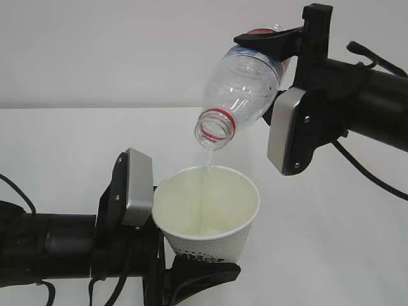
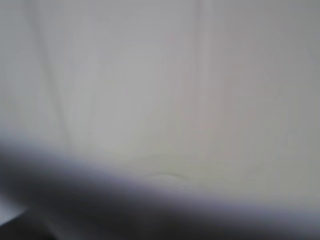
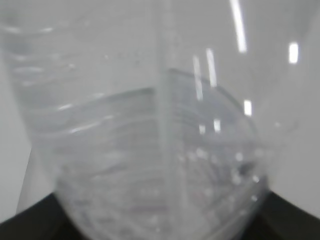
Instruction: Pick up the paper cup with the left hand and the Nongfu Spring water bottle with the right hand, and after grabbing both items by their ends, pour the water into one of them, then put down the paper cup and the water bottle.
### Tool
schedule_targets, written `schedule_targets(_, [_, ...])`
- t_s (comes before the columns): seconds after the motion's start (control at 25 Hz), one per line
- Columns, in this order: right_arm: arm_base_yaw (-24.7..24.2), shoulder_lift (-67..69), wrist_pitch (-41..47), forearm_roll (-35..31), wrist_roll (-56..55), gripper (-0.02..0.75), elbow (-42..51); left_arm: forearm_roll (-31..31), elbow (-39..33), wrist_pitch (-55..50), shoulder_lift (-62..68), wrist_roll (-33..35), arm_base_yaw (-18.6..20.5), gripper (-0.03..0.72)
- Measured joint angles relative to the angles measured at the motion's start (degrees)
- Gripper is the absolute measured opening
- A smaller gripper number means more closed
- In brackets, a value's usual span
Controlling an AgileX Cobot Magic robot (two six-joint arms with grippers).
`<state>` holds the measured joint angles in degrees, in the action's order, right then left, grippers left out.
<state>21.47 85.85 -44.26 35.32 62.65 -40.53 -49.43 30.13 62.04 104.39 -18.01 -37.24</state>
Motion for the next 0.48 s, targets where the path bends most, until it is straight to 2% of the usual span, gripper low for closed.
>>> schedule_targets(0.48, [0.0, 0.0, -0.9, -0.2, 0.0, 0.476, 0.0, 0.0, 0.0, 0.0, 0.0, 0.0, 0.0, 0.502])
